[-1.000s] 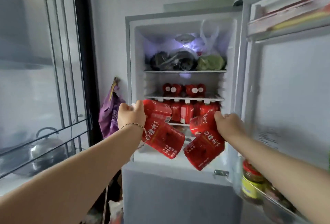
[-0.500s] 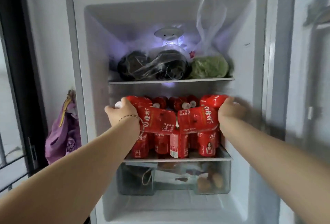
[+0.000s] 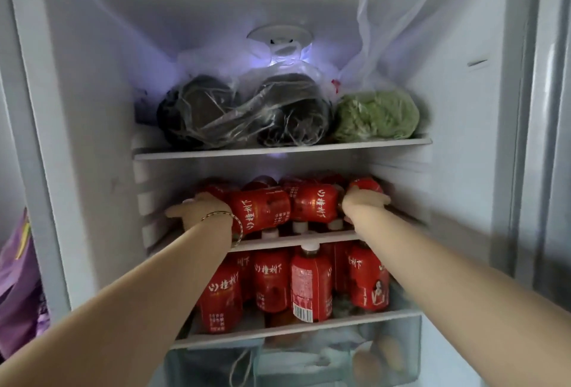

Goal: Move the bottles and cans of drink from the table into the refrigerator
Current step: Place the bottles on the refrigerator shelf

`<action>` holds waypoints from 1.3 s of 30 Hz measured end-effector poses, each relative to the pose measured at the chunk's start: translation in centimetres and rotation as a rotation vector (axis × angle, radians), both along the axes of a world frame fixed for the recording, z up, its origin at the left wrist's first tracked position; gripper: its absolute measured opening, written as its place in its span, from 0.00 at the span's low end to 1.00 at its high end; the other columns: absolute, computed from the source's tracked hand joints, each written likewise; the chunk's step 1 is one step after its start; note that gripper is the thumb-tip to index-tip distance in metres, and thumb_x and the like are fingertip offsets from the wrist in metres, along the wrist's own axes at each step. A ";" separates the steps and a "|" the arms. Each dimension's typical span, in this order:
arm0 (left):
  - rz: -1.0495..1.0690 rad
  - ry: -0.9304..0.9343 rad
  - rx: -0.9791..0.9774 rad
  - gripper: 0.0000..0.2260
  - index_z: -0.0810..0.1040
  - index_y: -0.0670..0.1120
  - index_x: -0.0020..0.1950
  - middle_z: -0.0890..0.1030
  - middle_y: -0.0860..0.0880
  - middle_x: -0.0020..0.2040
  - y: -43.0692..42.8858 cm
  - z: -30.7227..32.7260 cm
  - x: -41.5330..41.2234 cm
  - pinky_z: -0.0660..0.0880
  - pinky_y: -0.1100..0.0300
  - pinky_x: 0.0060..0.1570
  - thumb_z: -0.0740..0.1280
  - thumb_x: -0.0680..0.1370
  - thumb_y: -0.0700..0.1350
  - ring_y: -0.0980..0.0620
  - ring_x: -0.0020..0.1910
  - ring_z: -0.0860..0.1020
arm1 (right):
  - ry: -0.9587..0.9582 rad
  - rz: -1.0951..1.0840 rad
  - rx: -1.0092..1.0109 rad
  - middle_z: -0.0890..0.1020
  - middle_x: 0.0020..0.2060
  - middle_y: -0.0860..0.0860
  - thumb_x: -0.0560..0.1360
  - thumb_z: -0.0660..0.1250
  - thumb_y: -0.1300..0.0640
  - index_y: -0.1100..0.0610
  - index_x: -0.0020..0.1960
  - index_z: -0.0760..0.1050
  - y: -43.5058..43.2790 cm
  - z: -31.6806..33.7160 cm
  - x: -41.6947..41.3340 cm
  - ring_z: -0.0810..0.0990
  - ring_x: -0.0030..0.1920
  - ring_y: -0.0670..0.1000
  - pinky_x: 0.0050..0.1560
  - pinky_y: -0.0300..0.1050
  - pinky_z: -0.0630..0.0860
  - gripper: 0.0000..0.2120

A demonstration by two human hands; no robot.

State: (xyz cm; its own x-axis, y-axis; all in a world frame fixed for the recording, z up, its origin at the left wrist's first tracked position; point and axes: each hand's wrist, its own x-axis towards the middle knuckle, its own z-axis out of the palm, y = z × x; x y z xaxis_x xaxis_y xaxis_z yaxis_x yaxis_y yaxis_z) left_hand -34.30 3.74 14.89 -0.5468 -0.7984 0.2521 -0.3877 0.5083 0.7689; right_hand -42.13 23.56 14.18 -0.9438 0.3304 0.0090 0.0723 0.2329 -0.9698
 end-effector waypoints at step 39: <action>-1.393 -0.448 -0.720 0.11 0.78 0.41 0.48 0.82 0.43 0.49 25.9 -11.6 29.3 0.73 0.59 0.44 0.58 0.78 0.45 0.45 0.43 0.77 | -0.243 0.256 0.774 0.78 0.25 0.46 0.77 0.58 0.59 0.56 0.36 0.73 20.2 -12.2 42.4 0.77 0.24 0.44 0.27 0.34 0.72 0.12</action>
State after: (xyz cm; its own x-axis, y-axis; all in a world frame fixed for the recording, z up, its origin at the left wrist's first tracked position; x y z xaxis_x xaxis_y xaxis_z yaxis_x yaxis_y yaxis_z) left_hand -5.05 29.61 3.24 -0.8318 0.5539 -0.0351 0.5387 0.8209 0.1895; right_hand 0.27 43.72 2.01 -0.9935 0.0904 -0.0686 0.1125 0.8616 -0.4949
